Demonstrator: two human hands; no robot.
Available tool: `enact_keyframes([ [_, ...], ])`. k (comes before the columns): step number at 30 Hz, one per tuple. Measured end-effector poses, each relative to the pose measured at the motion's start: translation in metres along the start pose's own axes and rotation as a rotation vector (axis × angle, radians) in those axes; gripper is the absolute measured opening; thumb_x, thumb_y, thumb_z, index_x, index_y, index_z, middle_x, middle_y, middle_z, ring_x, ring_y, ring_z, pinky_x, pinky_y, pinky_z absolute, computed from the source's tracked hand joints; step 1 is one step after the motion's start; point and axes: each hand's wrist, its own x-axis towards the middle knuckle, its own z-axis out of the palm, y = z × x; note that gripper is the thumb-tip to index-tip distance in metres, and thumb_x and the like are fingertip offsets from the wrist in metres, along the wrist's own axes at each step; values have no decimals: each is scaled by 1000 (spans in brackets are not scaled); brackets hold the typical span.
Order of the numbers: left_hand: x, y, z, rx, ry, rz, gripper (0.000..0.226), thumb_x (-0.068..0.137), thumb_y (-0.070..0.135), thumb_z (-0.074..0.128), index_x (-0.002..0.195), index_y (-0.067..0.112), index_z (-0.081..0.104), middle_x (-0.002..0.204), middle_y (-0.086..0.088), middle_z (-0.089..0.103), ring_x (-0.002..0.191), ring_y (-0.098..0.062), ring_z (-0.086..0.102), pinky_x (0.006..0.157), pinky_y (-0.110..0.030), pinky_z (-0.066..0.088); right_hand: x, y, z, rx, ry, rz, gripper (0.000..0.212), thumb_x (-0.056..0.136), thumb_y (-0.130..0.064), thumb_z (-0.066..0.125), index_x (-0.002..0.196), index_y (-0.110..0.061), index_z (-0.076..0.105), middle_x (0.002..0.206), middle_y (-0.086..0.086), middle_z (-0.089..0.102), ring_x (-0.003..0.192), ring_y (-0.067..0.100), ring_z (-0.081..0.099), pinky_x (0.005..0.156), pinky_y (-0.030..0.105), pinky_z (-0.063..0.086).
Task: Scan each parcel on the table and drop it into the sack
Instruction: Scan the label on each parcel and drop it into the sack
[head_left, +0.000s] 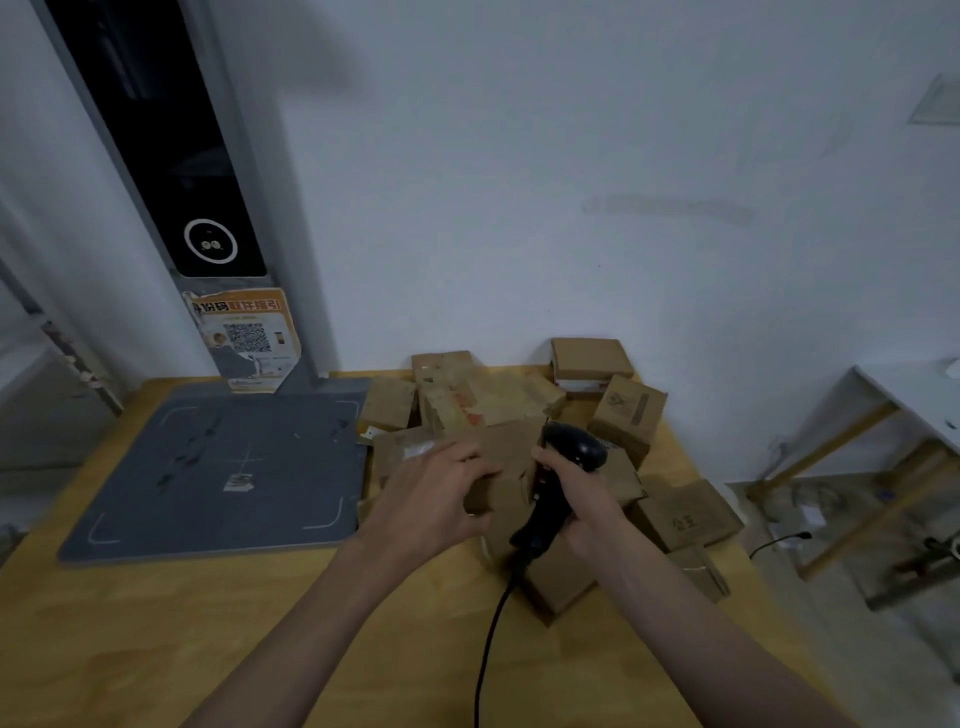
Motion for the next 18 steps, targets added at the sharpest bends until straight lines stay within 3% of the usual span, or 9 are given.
enact_keyframes([
  [3,7,3,-3,-38,118,-76,45,79,45,70,122,31,65,111,18,60,97,-8,61,64,-22,43,8,-2,-10,25,-31,-42,33,93,-14,70,124,-6,63,110,17,74,97,29,73,76,38,61],
  [6,11,-1,-3,-326,240,-269,35,77,41,77,109,29,70,102,19,64,87,-3,62,64,-16,48,15,-1,-23,25,-20,-31,38,91,-14,72,126,-4,63,113,18,72,103,30,71,97,48,56],
  [9,14,-3,-8,-627,320,-472,25,79,30,79,101,27,69,92,18,66,85,4,61,64,-9,51,20,2,-34,5,10,-2,34,91,-12,72,123,-10,62,120,23,67,108,30,67,86,43,58],
  [12,14,-8,-8,-873,342,-566,25,82,24,78,104,21,68,93,13,70,88,-6,66,70,-25,60,23,6,-35,32,21,16,47,88,-11,74,131,-11,57,118,22,67,109,32,66,78,39,57],
  [14,13,-10,-7,-924,338,-594,29,83,24,77,109,22,66,98,8,70,93,-12,67,72,-37,62,24,8,-29,53,9,9,52,86,-12,76,134,-14,55,116,18,69,107,32,69,74,38,58],
  [18,10,-10,-8,-995,367,-608,49,86,19,75,127,31,52,108,2,65,97,-15,65,63,-29,61,24,9,-20,78,-46,-25,48,87,-11,75,131,-16,58,116,14,72,105,28,70,75,35,57],
])
